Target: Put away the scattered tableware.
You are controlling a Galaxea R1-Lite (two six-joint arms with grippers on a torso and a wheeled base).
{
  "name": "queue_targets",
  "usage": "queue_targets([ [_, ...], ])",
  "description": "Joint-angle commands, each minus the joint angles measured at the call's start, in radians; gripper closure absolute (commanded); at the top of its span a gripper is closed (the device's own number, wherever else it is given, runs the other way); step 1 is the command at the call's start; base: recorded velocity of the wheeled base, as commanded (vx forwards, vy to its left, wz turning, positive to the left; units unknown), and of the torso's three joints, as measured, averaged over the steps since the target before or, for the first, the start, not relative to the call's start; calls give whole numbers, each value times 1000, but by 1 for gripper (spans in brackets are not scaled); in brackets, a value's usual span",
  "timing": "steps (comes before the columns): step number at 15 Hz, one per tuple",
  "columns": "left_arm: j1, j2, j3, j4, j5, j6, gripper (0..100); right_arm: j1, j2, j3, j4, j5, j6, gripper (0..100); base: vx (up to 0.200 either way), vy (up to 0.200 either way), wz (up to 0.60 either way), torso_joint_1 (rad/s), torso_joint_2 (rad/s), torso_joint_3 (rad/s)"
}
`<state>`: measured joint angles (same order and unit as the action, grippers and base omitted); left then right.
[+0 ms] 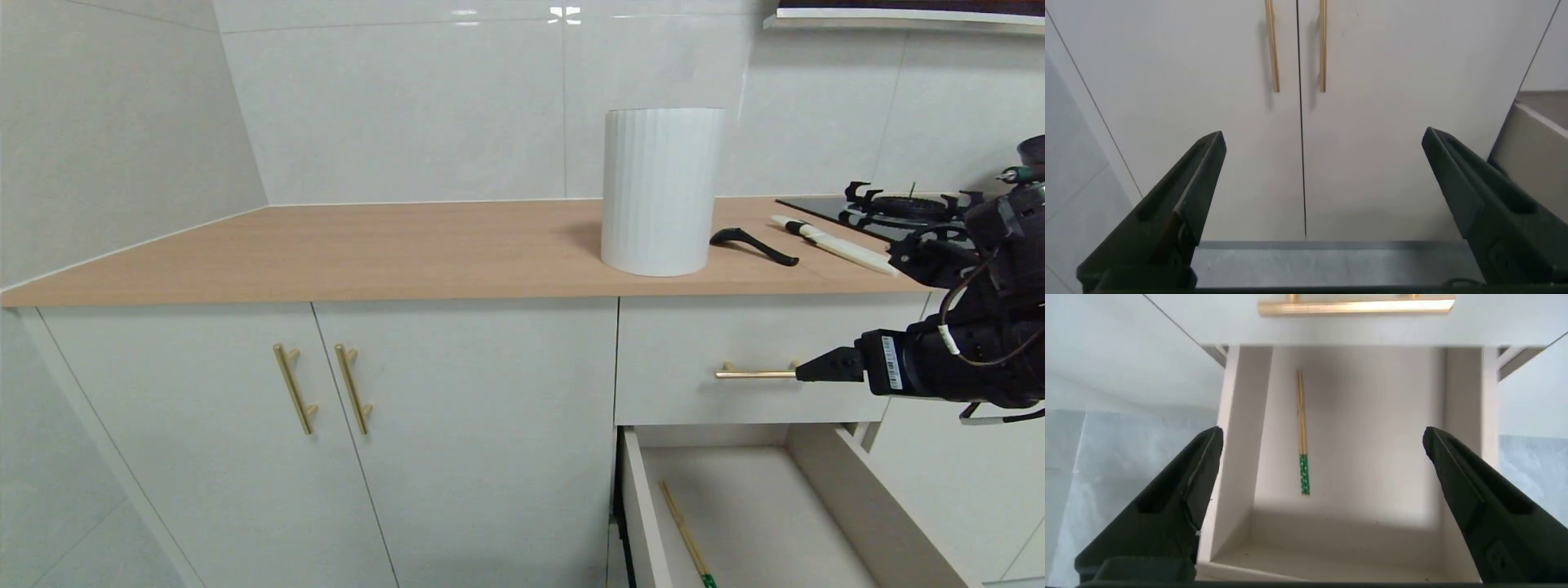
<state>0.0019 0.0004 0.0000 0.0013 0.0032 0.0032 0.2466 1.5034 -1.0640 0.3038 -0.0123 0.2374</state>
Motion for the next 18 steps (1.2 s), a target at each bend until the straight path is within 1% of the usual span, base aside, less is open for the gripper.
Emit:
queue_targets([
  [1,0,0,0,0,1,0,0,0,-2,1,0,0,0,0,0,0,0,32,-242,-256],
  [3,1,0,0,0,0,0,0,0,0,4,0,0,0,0,0,0,0,100,-298,-286],
  [11,0,0,0,0,1,0,0,0,4,7,0,0,-7,0,0,0,0,177,-494,-290],
  [13,1,0,0,0,1,0,0,-1,4,10,-2,0,-29,0,0,0,0,134,-315,-183],
  [14,0,0,0,0,1,0,0,-18,9,6,-20,2,-41,0,0,0,0,56,-124,-76],
  [17,0,0,0,0,0,0,0,-130,146,-24,-246,26,-170,0,0,0,0,14,-24,-17],
  [18,0,0,0,0,1,0,0,-150,205,-54,-319,64,-190,0,0,0,0,0,0,0],
])
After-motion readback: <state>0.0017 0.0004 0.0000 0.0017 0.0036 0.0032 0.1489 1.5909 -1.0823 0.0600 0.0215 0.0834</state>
